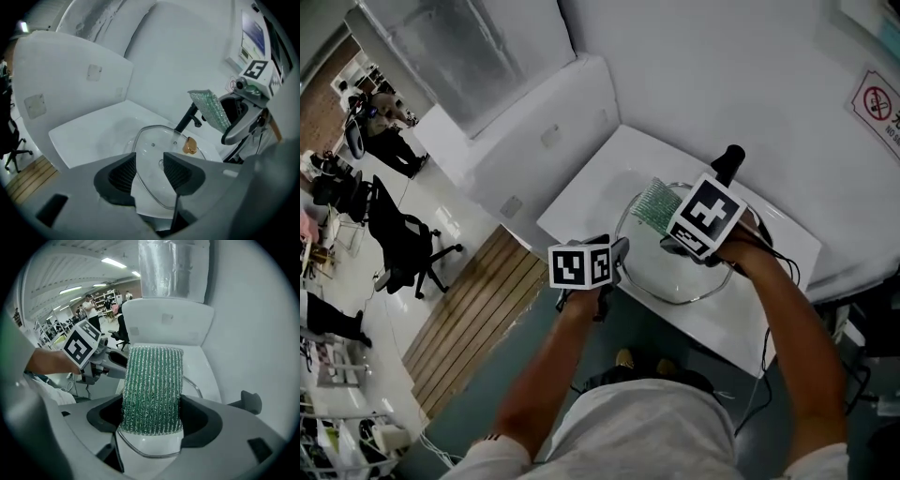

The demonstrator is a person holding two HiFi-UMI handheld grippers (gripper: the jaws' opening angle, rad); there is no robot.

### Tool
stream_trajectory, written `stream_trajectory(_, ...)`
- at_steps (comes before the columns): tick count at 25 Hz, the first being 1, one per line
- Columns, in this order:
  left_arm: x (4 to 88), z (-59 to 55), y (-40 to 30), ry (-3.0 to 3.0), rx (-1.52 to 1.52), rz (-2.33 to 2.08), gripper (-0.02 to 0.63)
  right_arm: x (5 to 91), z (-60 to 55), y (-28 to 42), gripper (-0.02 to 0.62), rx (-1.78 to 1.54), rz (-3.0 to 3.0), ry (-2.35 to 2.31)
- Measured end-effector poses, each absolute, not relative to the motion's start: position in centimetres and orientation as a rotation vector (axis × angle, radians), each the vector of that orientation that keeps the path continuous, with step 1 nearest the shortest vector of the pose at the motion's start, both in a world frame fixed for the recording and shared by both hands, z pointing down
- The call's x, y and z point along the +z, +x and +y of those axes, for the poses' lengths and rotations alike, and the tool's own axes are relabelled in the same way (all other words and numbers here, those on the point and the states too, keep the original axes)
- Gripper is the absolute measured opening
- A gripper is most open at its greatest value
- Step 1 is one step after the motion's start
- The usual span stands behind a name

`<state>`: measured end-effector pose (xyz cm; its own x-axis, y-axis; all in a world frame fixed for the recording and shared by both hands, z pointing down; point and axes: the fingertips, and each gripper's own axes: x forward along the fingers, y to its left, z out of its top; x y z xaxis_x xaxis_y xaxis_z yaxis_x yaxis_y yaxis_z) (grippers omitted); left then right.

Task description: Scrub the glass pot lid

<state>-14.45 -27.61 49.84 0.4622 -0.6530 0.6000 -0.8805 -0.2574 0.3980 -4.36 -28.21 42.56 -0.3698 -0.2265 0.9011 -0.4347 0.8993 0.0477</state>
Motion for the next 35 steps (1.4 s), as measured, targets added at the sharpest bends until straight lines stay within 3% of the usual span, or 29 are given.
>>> stream_trajectory(16, 52.5, -27.7, -13.9, 1.963, 0.500, -1.169, 0.189, 48.9, -30.5, -6.5, 0.348, 0.332, -1.578, 0.318)
stream_trajectory(35, 53.8, -27.5, -13.3, 1.973, 0.574, -1.123, 0.172, 51.9, -31.4, -5.6, 0.348, 0.476, -1.530, 0.382)
